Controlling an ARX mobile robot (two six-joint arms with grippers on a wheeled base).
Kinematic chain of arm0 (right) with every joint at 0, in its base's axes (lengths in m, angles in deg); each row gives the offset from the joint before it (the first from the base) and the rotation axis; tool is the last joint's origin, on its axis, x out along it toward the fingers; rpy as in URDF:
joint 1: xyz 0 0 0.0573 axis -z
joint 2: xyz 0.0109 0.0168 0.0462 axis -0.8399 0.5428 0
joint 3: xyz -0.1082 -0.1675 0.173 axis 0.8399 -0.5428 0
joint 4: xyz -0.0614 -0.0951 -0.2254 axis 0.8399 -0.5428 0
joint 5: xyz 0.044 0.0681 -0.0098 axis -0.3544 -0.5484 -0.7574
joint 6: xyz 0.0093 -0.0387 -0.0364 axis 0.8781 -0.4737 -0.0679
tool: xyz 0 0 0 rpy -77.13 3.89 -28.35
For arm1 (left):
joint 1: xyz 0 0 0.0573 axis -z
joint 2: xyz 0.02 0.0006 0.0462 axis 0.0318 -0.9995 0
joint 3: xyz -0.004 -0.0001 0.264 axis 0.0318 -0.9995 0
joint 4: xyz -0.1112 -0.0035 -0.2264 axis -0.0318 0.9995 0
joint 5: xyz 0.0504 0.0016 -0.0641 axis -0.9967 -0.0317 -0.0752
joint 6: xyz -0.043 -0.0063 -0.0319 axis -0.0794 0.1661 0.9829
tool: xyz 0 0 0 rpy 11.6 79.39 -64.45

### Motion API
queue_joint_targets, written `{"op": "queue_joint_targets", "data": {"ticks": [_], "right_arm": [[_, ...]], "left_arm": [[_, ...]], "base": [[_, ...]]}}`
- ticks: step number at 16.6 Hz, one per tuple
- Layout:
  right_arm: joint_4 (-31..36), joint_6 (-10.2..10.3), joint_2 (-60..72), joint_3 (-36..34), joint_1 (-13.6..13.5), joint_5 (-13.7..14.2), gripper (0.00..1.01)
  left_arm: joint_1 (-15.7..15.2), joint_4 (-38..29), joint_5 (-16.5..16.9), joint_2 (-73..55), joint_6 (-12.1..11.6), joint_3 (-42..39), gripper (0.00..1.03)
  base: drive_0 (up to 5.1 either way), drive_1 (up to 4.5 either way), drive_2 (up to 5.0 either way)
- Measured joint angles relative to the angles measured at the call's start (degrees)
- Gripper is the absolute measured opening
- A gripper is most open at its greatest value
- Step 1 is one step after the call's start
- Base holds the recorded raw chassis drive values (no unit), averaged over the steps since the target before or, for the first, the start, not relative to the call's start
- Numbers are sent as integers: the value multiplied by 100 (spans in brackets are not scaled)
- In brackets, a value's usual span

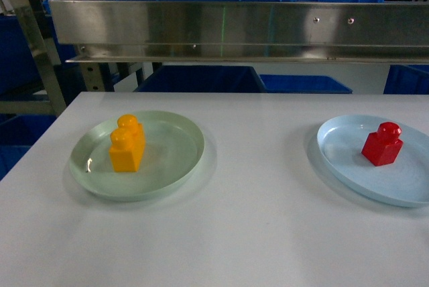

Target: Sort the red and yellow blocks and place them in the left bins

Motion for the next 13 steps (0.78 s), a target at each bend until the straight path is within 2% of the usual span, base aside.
{"op": "queue_joint_targets", "data": {"ticks": [11, 12, 13], "right_arm": [[2, 0, 0, 0, 0, -2, 98], [72, 0, 59, 4, 0, -37, 98], [662, 46, 634, 81, 85, -249, 98]], "left_arm": [[0, 0, 0, 0, 0, 0, 98], [-140, 247, 234, -151, 39, 68, 98], [-365, 247, 426, -890, 122, 356, 98]], "base": [[0, 0, 0], [0, 0, 0], [0, 0, 0]]}}
